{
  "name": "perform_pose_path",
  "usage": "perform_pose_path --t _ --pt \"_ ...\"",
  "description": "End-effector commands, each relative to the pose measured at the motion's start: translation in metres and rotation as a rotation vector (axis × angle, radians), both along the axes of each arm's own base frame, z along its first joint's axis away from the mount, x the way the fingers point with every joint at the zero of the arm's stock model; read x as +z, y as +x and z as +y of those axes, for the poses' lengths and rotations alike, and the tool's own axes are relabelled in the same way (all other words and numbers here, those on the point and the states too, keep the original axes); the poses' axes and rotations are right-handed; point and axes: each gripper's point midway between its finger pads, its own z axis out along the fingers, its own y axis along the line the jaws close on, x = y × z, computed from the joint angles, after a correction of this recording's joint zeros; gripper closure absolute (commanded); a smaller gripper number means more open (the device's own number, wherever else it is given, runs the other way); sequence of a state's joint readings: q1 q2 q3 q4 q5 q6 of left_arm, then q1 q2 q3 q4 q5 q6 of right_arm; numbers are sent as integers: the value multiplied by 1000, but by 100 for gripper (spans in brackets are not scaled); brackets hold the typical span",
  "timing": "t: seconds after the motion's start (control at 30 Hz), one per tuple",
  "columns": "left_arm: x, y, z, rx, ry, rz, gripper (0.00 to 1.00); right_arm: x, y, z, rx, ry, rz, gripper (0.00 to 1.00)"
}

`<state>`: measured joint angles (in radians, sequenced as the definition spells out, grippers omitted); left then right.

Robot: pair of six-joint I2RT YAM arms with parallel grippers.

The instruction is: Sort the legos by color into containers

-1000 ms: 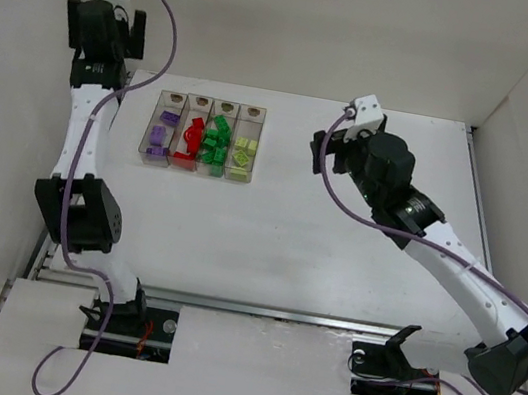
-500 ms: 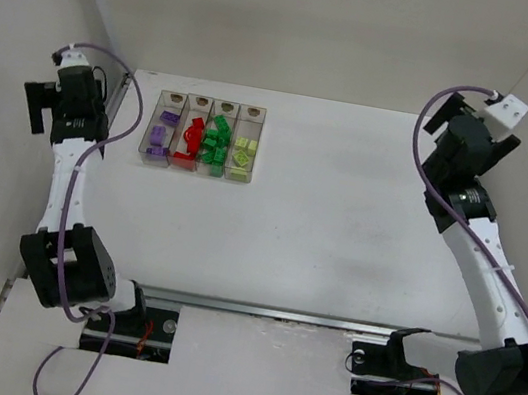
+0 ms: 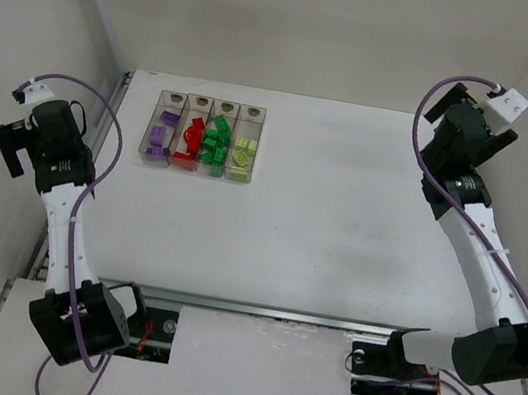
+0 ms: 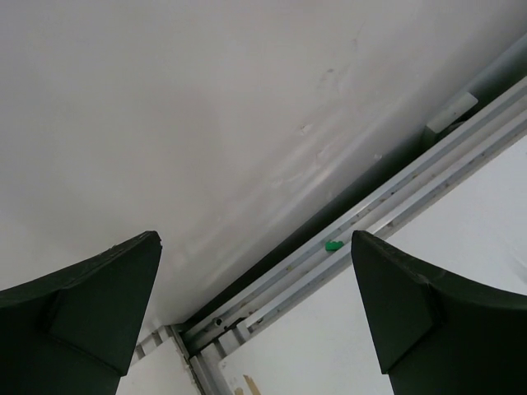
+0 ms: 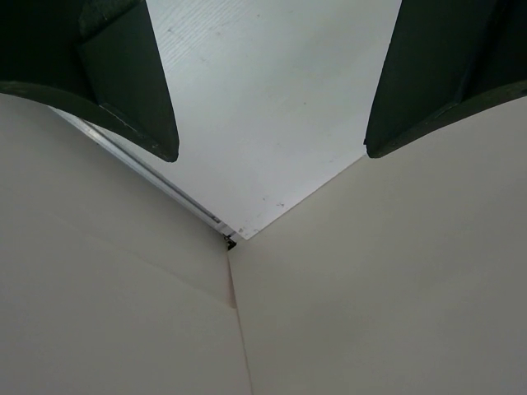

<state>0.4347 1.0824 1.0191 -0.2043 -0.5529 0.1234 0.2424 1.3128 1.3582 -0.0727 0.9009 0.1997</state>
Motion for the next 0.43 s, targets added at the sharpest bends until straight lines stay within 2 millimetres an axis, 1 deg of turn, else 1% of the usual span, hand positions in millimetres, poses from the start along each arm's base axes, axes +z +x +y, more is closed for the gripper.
perform_pose_path --t 0.0,0.03,0.13,0.17,0.27,0.33,0.37,0.4 --pt "10 1 2 14 12 -60 0 24 -2 -3 -44 109 -161 0" --pt "11 2 0 1 7 -61 0 28 -5 -4 -44 125 -182 0" --pt "13 1 1 -1 3 -63 0 27 -7 -4 -43 135 -193 0" --pt "13 1 1 -1 3 -63 0 22 -7 -5 -53 132 -183 0" --pt "11 2 -1 -9 -10 -64 0 18 -5 -1 -27 140 -188 0" --pt "14 3 -3 -19 -15 -85 0 27 -9 0 5 109 -214 0" --pt "9 5 -5 -27 -28 -86 0 26 -11 3 -9 114 -222 0" --pt "12 3 -6 -28 -23 -95 0 32 -18 0 -21 112 -243 0"
